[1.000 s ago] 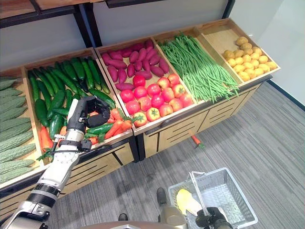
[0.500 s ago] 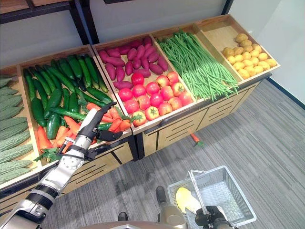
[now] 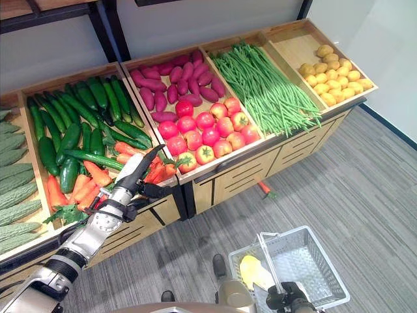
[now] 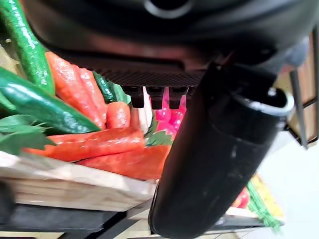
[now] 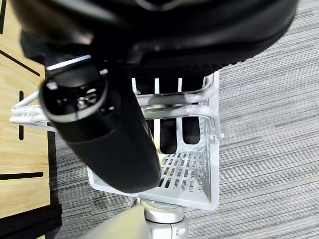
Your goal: Get the vegetables into the basket
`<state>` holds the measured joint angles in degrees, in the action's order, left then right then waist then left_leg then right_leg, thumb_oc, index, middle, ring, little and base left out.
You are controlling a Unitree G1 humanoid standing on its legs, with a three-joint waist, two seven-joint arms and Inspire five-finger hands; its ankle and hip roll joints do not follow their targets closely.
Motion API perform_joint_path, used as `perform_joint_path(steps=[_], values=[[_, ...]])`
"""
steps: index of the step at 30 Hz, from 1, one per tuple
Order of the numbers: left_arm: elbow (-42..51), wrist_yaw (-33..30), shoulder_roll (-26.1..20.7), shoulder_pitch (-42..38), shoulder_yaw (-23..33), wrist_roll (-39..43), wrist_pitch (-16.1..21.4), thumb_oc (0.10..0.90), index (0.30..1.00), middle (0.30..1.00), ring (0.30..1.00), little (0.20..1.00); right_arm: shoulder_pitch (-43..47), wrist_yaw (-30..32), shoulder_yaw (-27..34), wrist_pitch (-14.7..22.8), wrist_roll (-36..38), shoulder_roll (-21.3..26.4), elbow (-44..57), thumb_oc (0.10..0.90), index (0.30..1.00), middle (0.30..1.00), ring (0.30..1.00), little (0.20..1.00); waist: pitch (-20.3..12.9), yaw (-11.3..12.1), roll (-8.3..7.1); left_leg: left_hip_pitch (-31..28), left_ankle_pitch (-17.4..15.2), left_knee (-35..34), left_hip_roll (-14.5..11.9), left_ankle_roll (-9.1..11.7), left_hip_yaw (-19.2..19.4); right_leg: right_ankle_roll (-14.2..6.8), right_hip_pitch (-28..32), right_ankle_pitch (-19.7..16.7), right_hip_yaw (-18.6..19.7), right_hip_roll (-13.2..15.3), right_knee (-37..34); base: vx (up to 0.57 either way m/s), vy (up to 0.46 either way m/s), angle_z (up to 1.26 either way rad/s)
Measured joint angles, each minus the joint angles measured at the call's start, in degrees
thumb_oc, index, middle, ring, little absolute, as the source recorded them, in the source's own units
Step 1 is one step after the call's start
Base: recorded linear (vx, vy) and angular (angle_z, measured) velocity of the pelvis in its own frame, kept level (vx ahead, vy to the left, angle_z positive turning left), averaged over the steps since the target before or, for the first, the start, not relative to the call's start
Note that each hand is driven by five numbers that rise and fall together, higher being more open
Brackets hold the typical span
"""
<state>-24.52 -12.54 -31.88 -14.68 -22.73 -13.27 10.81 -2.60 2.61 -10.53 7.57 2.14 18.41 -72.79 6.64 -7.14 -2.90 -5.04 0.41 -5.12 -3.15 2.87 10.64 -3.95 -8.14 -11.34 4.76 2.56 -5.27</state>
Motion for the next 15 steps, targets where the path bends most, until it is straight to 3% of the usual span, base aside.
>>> perform_joint_path(steps=[8,15], values=[[-2.64,-3.49,-0.09,-0.18,0.02,-4.88,-1.86,0.900,1.000,1.000,1.000,1.000,-0.04,0.35,-0.01,0.00,0.01,-0.03,-0.21,0.400,0.300,0.300,0.300,0.300,0.00,0.21,0.00,0.02,0.00,0.00,0.00,0.00,0.00,0.00,-0.01,-0.01,0.00,-0.01,0.00,0.00,0.000,0.00],[-3.14,-6.12,-3.70,-0.31,0.24,-11.77,-2.99,0.900,1.000,1.000,1.000,1.000,-0.11,0.96,-0.09,0.11,0.04,-0.04,-0.20,0.400,0.300,0.300,0.300,0.300,-0.02,0.44,-0.03,0.52,-0.01,-0.22,-0.05,0.02,-0.01,0.02,-0.49,-0.01,-0.04,-0.03,0.00,0.00,0.000,0.00]])
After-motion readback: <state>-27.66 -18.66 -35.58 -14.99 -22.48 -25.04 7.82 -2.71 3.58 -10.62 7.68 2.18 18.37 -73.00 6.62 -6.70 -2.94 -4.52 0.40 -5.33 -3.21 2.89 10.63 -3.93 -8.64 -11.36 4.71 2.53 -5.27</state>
